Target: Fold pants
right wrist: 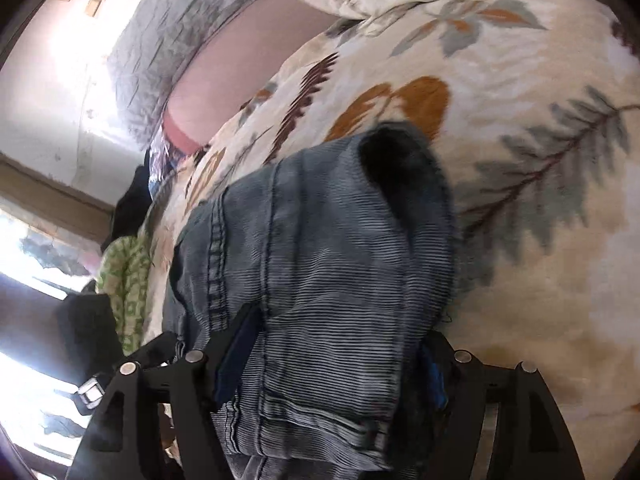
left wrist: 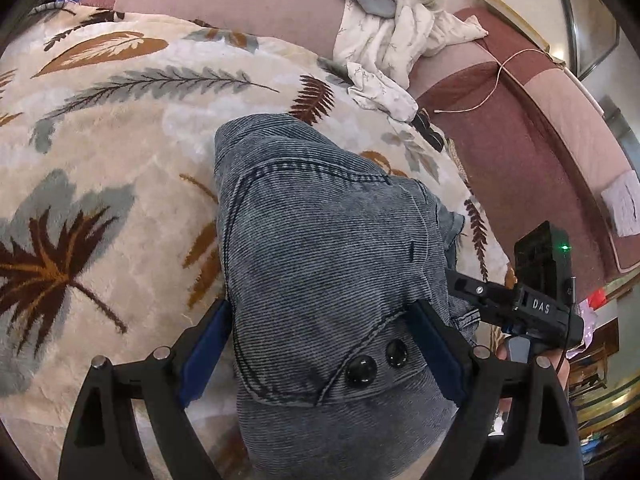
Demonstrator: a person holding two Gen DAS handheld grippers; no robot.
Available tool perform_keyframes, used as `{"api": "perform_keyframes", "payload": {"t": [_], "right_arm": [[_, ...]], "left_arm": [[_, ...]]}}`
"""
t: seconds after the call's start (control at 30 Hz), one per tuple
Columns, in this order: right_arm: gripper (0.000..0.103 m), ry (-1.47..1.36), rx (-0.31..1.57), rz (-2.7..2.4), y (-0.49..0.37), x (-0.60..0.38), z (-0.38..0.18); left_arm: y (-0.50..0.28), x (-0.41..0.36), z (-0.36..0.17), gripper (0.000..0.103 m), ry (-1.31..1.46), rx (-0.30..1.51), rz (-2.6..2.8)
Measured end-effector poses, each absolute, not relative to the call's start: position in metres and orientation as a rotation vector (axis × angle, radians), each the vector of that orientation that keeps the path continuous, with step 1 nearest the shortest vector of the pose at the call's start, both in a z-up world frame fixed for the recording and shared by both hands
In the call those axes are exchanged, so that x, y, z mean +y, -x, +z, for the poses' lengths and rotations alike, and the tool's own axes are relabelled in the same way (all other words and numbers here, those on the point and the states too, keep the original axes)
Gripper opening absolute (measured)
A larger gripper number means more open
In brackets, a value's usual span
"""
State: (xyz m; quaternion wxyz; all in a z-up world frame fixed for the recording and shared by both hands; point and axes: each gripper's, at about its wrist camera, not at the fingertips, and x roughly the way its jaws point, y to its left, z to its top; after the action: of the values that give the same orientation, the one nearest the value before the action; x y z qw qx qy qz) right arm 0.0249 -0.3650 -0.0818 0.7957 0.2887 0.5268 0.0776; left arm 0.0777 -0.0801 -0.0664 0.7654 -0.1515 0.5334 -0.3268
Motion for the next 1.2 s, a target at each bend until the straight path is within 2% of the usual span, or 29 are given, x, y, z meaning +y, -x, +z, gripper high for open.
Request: {"api": "perform_keyframes", "payload": {"t": [0.3, 0.37, 0.6, 0.73, 1.03, 1.2], "right_arm": [[0.053, -0.649, 1.116, 0.157, -0.026, -0.362, -0.084], [0.049, -0.646, 1.108, 0.154, -0.024, -0.363, -0.082], [0.04, -0.625, 1.071, 0.163, -0.022, -0.359, -0.07], [0.036, -0.618, 1.03, 0.193, -0.021, -0.353, -0.057], [0.036, -0.56, 0.894, 0.348, -0.039, -0.288, -0.016], [0.035, -0.525, 0.918, 0.404, -0.048, -0.25, -0.019]], "left_arm": [[-0.075, -0.082, -0.065, 0.09, 0.328, 1.139, -0.719], [-0.074, -0.082, -0.063, 0.084, 0.326, 1.127, -0.722], [-0.069, -0.085, -0.05, 0.077, 0.278, 1.074, -0.725], [-0.064, -0.083, -0.032, 0.071, 0.235, 1.012, -0.722], [-0.063, -0.024, 0.016, 0.07, 0.269, 0.871, -0.608], [-0.06, 0.011, 0.018, 0.071, 0.265, 0.87, -0.534]]}}
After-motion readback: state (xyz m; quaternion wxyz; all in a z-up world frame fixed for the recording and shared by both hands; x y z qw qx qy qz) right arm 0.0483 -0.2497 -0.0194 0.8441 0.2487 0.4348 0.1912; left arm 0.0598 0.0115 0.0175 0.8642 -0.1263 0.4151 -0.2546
